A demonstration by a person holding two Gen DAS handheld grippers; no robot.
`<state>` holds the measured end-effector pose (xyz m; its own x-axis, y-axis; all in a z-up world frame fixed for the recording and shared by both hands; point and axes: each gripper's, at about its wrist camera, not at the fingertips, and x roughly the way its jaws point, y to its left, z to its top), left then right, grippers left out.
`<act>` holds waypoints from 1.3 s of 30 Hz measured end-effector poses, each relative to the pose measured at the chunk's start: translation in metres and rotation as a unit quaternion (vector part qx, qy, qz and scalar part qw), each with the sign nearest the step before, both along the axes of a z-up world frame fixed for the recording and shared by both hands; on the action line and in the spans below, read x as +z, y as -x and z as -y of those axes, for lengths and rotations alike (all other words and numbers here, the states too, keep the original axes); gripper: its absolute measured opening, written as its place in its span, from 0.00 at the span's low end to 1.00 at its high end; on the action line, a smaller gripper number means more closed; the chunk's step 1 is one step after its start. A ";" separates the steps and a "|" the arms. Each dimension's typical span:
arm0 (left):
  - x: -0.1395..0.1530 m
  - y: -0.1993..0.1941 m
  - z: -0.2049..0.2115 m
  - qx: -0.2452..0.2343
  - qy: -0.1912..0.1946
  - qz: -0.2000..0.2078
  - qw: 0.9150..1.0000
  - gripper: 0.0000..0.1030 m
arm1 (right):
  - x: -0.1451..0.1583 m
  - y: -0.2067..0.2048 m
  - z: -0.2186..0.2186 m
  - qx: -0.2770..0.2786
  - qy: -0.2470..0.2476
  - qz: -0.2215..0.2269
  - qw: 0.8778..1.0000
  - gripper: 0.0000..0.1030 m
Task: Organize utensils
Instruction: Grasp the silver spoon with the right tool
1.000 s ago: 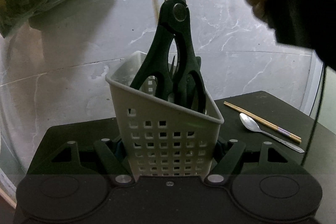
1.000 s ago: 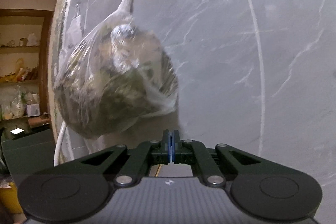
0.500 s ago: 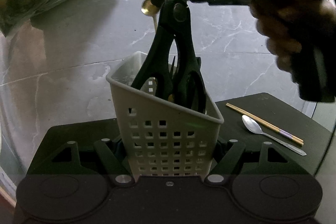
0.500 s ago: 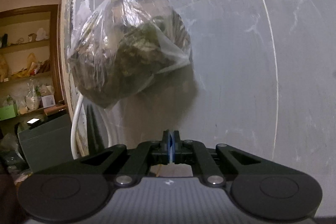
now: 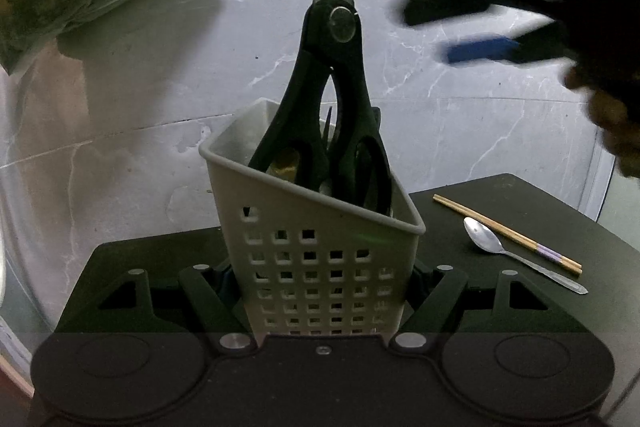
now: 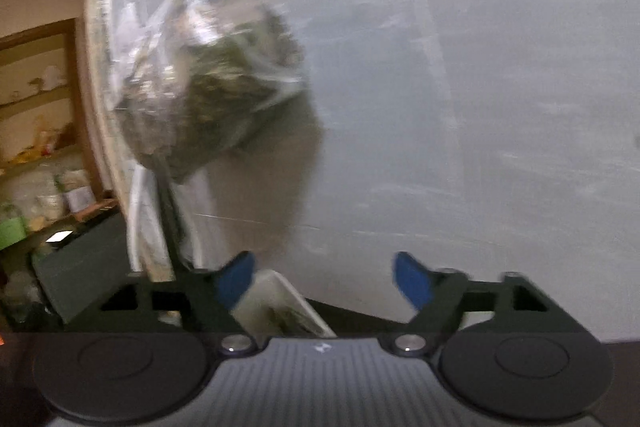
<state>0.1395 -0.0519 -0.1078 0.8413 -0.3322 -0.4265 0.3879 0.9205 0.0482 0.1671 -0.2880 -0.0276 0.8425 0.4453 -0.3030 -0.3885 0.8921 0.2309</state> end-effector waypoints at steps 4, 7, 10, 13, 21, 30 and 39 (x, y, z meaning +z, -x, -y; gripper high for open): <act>0.000 0.001 0.002 0.004 -0.003 0.001 1.000 0.75 | -0.029 0.019 0.048 -0.063 0.031 -0.078 0.995 1.00; 0.001 0.001 0.005 0.010 -0.004 -0.001 1.000 0.75 | -0.061 0.022 0.075 -0.108 0.073 -0.157 0.979 1.00; 0.002 0.002 0.009 0.020 -0.006 -0.002 1.000 0.75 | -0.082 0.017 0.088 -0.121 0.092 -0.204 0.967 1.00; 0.003 0.004 0.013 0.031 -0.007 -0.003 0.999 0.75 | -0.091 0.001 0.086 -0.089 0.113 -0.212 0.967 1.00; 0.005 0.008 0.019 0.055 -0.010 -0.004 0.998 0.75 | -0.093 -0.067 0.081 0.122 0.169 -0.215 0.954 0.99; 0.008 0.009 0.028 0.081 -0.009 -0.010 0.997 0.75 | -0.107 -0.121 0.096 0.243 0.167 -0.261 0.919 0.91; 0.010 0.009 0.034 0.098 -0.012 -0.011 0.995 0.75 | -0.119 -0.122 0.100 0.293 0.190 -0.260 0.900 0.74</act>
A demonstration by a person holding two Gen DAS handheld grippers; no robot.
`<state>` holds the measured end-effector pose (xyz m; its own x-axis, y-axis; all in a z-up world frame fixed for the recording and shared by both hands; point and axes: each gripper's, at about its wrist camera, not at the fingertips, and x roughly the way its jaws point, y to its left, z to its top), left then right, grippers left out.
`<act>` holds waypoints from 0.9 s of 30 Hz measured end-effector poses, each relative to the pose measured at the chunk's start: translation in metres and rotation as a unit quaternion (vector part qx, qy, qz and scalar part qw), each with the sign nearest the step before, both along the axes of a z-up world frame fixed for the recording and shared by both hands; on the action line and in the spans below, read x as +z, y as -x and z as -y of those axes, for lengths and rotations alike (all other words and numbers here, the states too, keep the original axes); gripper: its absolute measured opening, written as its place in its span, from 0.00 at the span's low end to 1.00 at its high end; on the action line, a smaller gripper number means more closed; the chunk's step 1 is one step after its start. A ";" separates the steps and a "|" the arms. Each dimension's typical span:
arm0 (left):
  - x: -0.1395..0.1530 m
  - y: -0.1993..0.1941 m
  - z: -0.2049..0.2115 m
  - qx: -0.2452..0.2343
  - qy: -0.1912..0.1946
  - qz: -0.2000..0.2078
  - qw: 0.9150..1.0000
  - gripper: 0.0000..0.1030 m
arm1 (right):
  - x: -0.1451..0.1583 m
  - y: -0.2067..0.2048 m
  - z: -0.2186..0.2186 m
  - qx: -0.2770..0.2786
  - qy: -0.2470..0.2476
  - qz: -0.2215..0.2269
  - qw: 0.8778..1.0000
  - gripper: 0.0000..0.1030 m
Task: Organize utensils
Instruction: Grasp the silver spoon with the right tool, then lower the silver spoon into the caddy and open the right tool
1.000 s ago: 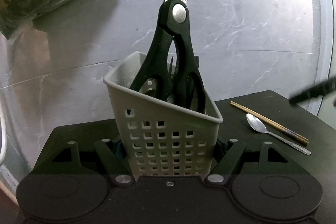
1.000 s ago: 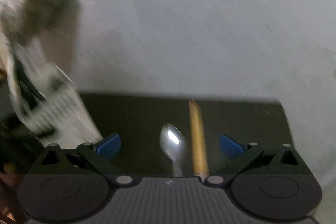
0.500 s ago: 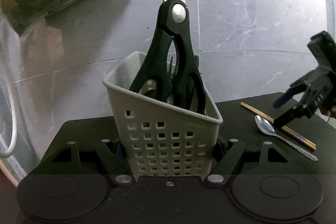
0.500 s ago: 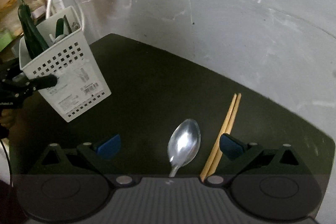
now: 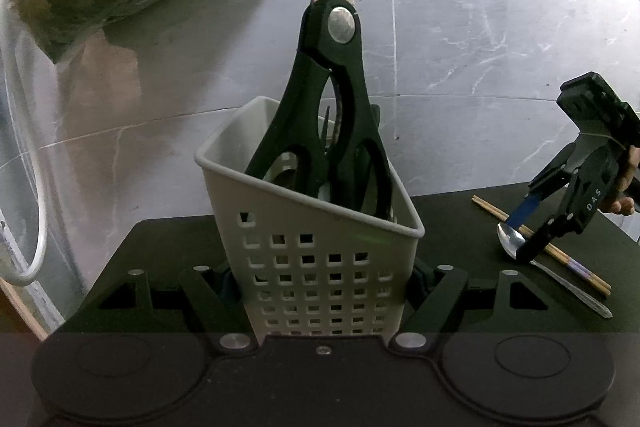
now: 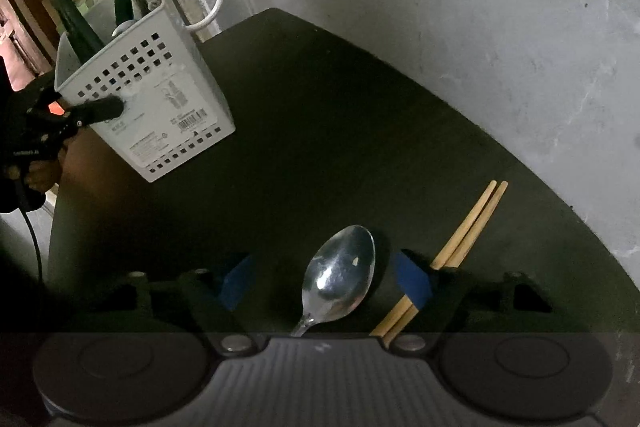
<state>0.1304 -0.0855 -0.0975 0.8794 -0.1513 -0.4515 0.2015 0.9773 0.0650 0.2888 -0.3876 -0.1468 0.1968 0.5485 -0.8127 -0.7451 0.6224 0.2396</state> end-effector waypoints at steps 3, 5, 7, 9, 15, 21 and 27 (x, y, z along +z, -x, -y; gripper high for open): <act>0.000 0.000 0.002 0.003 -0.001 0.001 1.000 0.75 | 0.000 0.000 0.001 0.003 0.001 0.005 1.000 0.60; -0.001 0.000 0.003 0.003 -0.002 0.001 1.000 0.75 | -0.001 0.000 0.000 0.002 0.002 0.009 1.000 0.47; -0.001 0.000 0.003 0.002 -0.002 0.002 1.000 0.75 | -0.001 -0.001 0.001 -0.002 0.001 0.014 1.000 0.35; -0.002 0.000 0.002 0.001 -0.003 0.002 1.000 0.75 | -0.002 -0.002 0.001 -0.004 0.003 0.018 1.000 0.20; -0.002 0.000 0.002 0.002 -0.002 0.003 1.000 0.75 | 0.000 0.005 0.005 -0.025 -0.008 0.038 0.999 0.07; -0.002 -0.001 0.002 0.000 -0.003 0.002 1.000 0.75 | 0.007 0.018 0.005 -0.051 -0.015 0.060 0.997 0.02; -0.002 0.000 0.002 -0.004 -0.003 0.003 1.000 0.75 | 0.024 0.047 0.005 -0.116 -0.029 0.103 0.988 0.01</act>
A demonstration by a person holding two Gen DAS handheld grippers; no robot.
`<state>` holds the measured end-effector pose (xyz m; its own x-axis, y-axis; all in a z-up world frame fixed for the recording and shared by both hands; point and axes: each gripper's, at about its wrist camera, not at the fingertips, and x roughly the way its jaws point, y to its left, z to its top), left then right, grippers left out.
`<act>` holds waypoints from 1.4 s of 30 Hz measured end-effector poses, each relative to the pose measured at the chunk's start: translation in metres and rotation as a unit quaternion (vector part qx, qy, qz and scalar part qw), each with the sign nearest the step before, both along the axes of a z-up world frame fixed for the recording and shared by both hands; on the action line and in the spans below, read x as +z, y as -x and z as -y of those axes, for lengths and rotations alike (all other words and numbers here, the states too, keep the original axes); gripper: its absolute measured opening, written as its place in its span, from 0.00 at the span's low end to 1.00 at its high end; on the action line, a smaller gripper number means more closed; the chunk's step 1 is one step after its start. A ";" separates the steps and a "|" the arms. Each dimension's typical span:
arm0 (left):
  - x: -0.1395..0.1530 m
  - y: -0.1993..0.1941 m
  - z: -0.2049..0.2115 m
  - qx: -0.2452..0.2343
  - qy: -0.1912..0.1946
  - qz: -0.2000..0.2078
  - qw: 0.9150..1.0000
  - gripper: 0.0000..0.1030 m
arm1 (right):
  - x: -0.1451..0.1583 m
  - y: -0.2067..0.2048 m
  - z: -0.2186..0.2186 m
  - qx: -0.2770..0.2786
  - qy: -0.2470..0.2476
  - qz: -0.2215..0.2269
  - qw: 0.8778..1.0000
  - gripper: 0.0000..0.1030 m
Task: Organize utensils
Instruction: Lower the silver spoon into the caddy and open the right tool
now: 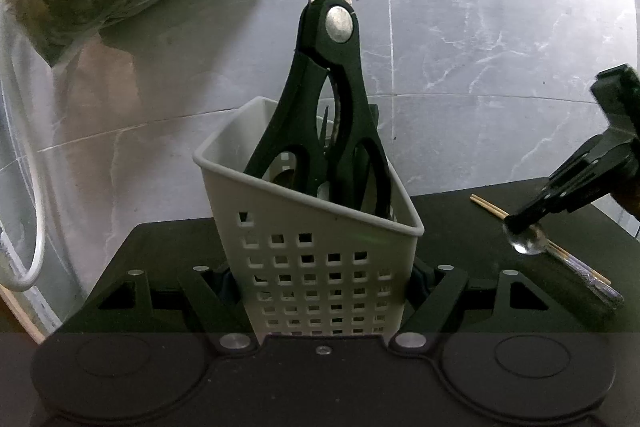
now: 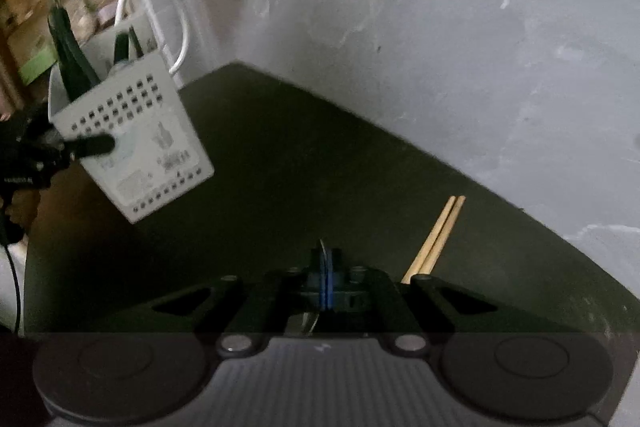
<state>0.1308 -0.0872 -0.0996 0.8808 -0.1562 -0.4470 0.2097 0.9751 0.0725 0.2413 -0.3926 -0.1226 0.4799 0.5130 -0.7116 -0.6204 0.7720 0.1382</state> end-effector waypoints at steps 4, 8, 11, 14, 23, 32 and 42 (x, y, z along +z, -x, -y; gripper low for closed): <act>-0.001 0.000 -0.002 -0.006 0.001 0.001 1.000 0.75 | 0.017 0.022 -0.004 -0.048 -0.025 0.034 0.998 0.01; -0.001 0.000 -0.006 -0.015 0.004 0.001 1.000 0.75 | 0.037 0.040 -0.012 -0.099 -0.060 0.074 0.991 0.01; -0.001 -0.001 -0.009 -0.025 0.005 0.001 1.000 0.75 | 0.052 0.044 -0.019 -0.135 -0.088 0.102 0.982 0.01; -0.002 -0.002 -0.014 -0.042 0.005 0.003 0.999 0.75 | 0.068 0.044 -0.028 -0.152 -0.108 0.129 0.974 0.01; -0.005 -0.005 -0.030 -0.087 0.006 0.008 0.996 0.75 | 0.142 0.032 -0.065 -0.170 -0.183 0.245 0.937 0.01; -0.008 -0.005 -0.039 -0.105 0.014 0.011 0.994 0.74 | 0.190 -0.004 -0.121 -0.143 -0.240 0.318 0.906 0.02; -0.009 -0.007 -0.046 -0.118 0.012 0.012 0.993 0.74 | 0.143 -0.021 -0.171 -0.108 -0.260 0.296 0.913 0.02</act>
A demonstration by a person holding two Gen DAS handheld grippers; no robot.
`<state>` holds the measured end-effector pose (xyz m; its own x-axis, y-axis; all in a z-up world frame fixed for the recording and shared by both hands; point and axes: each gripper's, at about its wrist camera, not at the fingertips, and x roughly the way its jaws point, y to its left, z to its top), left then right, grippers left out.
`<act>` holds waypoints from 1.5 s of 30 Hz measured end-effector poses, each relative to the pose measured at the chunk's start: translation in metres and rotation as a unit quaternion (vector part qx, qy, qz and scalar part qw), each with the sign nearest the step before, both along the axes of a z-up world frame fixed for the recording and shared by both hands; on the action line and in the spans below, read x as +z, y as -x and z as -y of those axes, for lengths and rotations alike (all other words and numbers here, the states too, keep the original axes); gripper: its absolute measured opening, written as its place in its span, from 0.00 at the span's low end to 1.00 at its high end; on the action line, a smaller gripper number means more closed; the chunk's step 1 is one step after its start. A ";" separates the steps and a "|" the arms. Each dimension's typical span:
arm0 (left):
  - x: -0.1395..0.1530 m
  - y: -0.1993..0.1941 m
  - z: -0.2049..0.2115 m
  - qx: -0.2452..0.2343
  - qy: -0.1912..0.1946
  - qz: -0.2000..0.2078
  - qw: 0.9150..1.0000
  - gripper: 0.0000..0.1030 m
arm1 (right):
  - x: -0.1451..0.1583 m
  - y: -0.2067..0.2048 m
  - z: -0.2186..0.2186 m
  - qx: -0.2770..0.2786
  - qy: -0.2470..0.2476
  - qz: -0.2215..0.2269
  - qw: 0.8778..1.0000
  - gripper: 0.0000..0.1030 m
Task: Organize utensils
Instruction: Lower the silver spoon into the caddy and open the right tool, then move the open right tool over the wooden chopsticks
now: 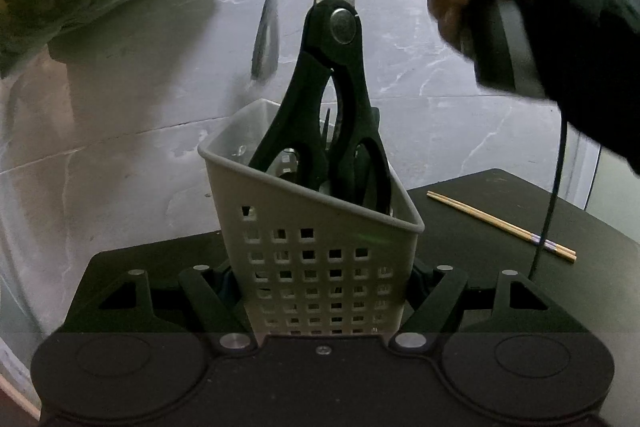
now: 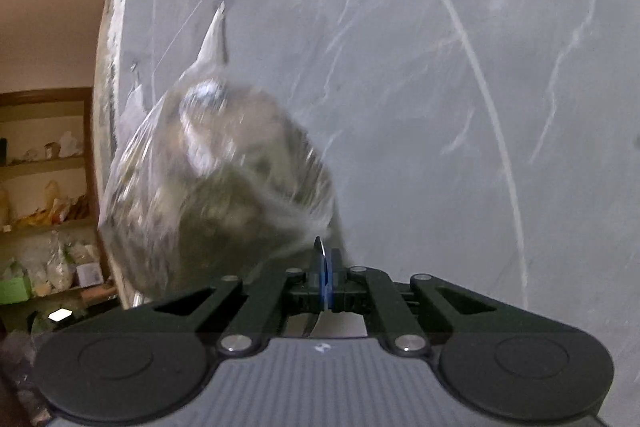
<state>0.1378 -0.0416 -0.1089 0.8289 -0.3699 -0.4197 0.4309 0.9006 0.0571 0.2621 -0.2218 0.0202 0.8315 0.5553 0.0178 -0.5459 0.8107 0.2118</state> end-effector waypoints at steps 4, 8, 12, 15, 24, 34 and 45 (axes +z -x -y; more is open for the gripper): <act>0.000 0.001 -0.001 -0.001 -0.001 -0.001 1.000 0.74 | -0.015 0.023 -0.009 0.006 0.057 0.012 0.998 0.02; -0.001 -0.001 -0.001 -0.002 0.002 -0.002 1.000 0.74 | -0.020 0.032 -0.018 0.021 0.095 0.011 0.995 0.02; 0.000 -0.002 -0.001 -0.002 0.005 -0.005 1.000 0.74 | -0.024 0.036 -0.021 0.030 0.110 -0.017 0.993 0.02; 0.000 -0.002 -0.004 -0.002 0.012 -0.004 1.000 0.74 | -0.026 0.039 -0.021 0.037 0.120 -0.035 0.991 0.02; -0.002 -0.005 -0.011 -0.019 0.009 -0.003 1.000 0.74 | -0.031 0.051 -0.008 0.029 0.110 -0.052 0.992 0.32; -0.001 -0.008 -0.011 -0.018 0.012 -0.007 1.000 0.74 | -0.037 0.090 0.072 -0.090 0.110 -0.126 0.982 0.96; -0.001 -0.004 0.000 -0.002 -0.001 -0.004 1.000 0.75 | -0.112 0.093 0.161 -0.139 0.254 -0.349 0.891 1.00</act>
<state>0.1421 -0.0420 -0.1098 0.8244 -0.3719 -0.4267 0.4343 0.8991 0.0554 0.1693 -0.3831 -0.0923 0.6483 0.1152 -0.7526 -0.1881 0.9821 -0.0117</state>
